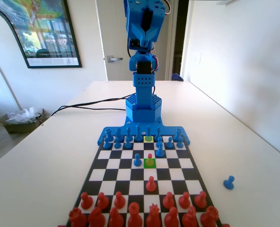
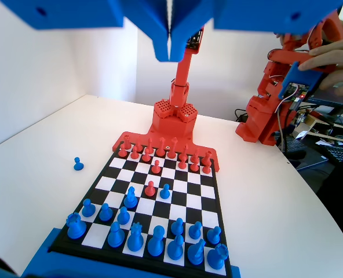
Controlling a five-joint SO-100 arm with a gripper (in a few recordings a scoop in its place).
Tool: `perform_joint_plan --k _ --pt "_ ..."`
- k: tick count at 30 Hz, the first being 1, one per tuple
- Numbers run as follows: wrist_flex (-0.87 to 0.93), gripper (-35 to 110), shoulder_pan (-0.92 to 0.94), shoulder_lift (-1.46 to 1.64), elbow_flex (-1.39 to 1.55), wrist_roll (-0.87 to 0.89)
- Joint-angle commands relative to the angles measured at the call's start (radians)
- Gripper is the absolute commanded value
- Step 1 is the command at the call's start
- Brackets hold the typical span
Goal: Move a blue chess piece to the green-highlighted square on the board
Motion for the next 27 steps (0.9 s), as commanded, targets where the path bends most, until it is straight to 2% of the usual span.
perform_joint_plan --k 1,27 --pt "-0.017 1 0.002 0.021 0.003 0.009" --pt "-0.014 1 0.018 0.021 0.000 0.012"
